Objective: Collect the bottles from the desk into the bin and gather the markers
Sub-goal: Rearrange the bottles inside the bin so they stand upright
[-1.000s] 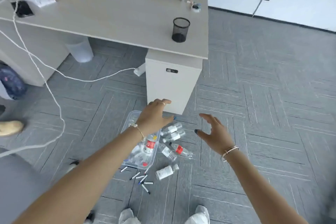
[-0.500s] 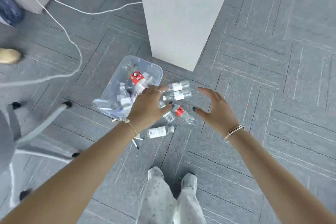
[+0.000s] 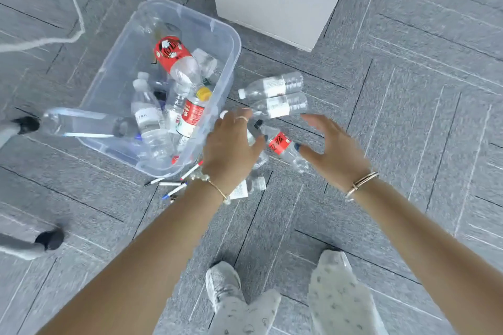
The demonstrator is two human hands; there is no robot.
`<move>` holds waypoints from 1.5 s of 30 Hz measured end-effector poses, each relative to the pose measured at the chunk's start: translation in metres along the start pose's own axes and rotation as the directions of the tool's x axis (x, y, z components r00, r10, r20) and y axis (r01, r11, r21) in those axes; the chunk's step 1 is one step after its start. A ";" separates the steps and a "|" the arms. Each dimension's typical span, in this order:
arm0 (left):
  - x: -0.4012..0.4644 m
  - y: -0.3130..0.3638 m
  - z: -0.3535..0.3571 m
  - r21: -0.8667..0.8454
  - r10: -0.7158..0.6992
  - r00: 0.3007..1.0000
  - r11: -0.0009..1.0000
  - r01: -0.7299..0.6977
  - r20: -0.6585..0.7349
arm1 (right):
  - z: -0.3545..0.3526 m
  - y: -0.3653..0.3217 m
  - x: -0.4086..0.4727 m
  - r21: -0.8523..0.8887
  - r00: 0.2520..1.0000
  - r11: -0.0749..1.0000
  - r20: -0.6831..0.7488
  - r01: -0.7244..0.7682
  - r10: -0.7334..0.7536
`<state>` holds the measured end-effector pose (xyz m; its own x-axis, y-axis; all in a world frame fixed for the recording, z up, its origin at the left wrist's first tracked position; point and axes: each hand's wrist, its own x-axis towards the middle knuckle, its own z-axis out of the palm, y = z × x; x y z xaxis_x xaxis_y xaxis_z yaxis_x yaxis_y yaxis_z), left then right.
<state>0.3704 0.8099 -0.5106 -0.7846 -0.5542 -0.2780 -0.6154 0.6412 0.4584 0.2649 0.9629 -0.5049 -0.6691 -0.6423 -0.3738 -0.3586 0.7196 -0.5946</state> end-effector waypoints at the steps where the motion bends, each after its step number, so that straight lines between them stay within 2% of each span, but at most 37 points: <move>1: 0.008 -0.006 0.023 0.008 -0.024 1.000 1.000 0.025 -0.018 | 0.015 0.014 0.013 -0.012 1.000 1.000 0.007 0.015 -0.015; 5: 0.039 -0.035 0.110 -0.021 -0.206 0.975 0.978 0.205 -0.076 | 0.073 0.066 0.063 -0.068 0.998 0.997 0.050 0.047 -0.043; 9: 0.074 -0.071 0.167 0.019 -0.374 0.927 0.927 0.374 0.016 | 0.131 0.116 0.114 -0.255 0.975 0.966 0.219 0.035 0.023; 12: 0.103 -0.101 0.194 0.019 -0.391 0.913 0.920 0.392 0.120 | 0.164 0.142 0.138 -0.321 0.966 0.946 0.254 0.042 0.043; 16: 0.130 -0.112 0.213 -0.122 -0.413 0.892 0.891 0.437 0.184 | 0.180 0.162 0.152 -0.196 0.984 0.975 0.164 0.106 -0.074; 20: 0.123 -0.097 0.220 -0.159 -0.319 0.928 0.923 0.350 0.191 | 0.172 0.162 0.146 -0.119 0.986 0.986 0.131 0.116 -0.100; 24: 0.117 -0.081 0.188 -0.235 -0.236 0.958 0.934 0.269 0.159 | 0.134 0.137 0.140 -0.079 0.988 0.985 0.056 0.151 -0.146; 27: 0.107 -0.062 0.142 -0.255 -0.188 0.980 0.946 0.199 0.067 | 0.101 0.099 0.129 0.011 0.980 0.980 -0.012 0.197 -0.197; 31: 0.087 -0.045 0.064 -0.276 -0.222 0.967 0.944 0.183 -0.121 | 0.064 0.034 0.128 0.142 0.963 0.954 -0.093 0.264 -0.252; 35: 0.060 -0.037 0.017 -0.322 -0.226 0.961 0.932 0.165 -0.161 | 0.036 -0.022 0.132 0.216 0.942 0.919 -0.144 0.329 -0.303; 40: 0.044 -0.050 -0.028 -0.384 -0.308 0.895 0.907 0.173 -0.324 | 0.025 -0.079 0.125 0.232 0.914 0.885 -0.146 0.404 -0.379; 45: 0.049 -0.087 -0.052 -0.398 -0.385 0.814 0.893 0.210 -0.434 | 0.054 -0.119 0.153 0.211 0.910 0.886 -0.140 0.412 -0.390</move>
<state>0.3898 0.6998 -0.5204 -0.3693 -0.9286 -0.0362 -0.6843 0.2454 0.6867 0.2405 0.7641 -0.5301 -0.5604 -0.8282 -0.0083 -0.4563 0.3170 -0.8315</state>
